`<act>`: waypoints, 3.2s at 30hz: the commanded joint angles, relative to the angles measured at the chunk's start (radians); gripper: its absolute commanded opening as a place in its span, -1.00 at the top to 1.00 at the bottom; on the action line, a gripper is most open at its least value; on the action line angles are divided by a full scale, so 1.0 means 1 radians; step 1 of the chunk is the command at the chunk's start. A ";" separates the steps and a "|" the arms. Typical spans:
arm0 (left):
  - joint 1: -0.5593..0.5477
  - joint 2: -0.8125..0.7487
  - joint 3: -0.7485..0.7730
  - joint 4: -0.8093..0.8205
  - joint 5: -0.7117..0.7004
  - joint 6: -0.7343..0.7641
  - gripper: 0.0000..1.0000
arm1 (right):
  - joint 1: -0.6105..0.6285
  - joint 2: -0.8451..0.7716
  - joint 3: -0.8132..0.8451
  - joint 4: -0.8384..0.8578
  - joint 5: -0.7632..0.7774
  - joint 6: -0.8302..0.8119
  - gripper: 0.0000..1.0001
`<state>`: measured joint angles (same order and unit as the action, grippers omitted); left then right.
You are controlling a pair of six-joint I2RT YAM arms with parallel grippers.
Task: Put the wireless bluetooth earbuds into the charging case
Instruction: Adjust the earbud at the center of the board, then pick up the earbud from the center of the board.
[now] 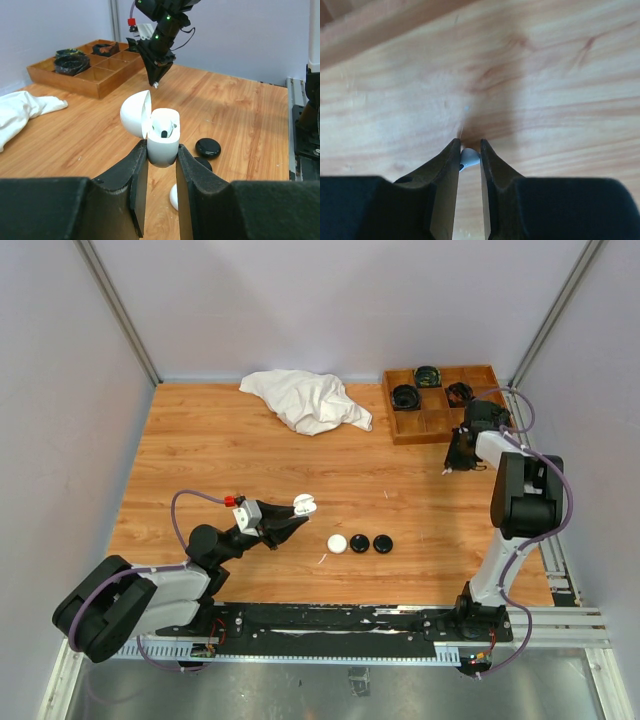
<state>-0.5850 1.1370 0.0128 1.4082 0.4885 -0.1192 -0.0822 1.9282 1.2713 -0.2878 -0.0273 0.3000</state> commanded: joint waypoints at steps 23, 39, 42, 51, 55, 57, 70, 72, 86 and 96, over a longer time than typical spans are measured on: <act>-0.003 0.044 0.019 0.064 0.038 0.000 0.99 | 0.081 -0.100 -0.061 -0.275 -0.031 -0.235 0.26; -0.003 0.041 0.019 0.063 0.041 0.001 0.99 | 0.091 0.004 0.112 -0.357 -0.053 -0.283 0.25; -0.003 0.044 0.020 0.062 0.042 0.000 0.99 | 0.091 0.025 0.134 -0.372 -0.063 -0.285 0.29; -0.003 0.045 0.023 0.061 0.048 -0.002 0.99 | 0.091 0.081 0.154 -0.400 -0.072 -0.285 0.34; -0.003 0.040 0.023 0.061 0.050 -0.002 0.99 | 0.091 0.094 0.154 -0.400 -0.067 -0.282 0.39; -0.003 0.040 0.023 0.060 0.050 -0.001 0.99 | 0.091 0.100 0.154 -0.401 -0.064 -0.284 0.41; -0.003 0.046 0.016 0.095 0.052 -0.028 0.99 | 0.103 0.033 0.102 -0.378 -0.076 -0.268 0.58; -0.003 0.049 0.011 0.120 0.052 -0.035 0.99 | 0.111 -0.004 0.082 -0.357 -0.082 -0.259 0.59; -0.003 0.106 -0.013 0.242 0.022 -0.055 1.00 | 0.245 -0.303 -0.043 -0.245 -0.103 -0.190 0.63; -0.003 0.111 0.006 0.259 0.016 -0.085 0.99 | 0.445 -0.590 -0.160 -0.101 -0.051 -0.148 0.63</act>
<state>-0.5850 1.2522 0.0113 1.5253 0.5152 -0.2020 0.2752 1.4418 1.1656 -0.4763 -0.1173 0.1169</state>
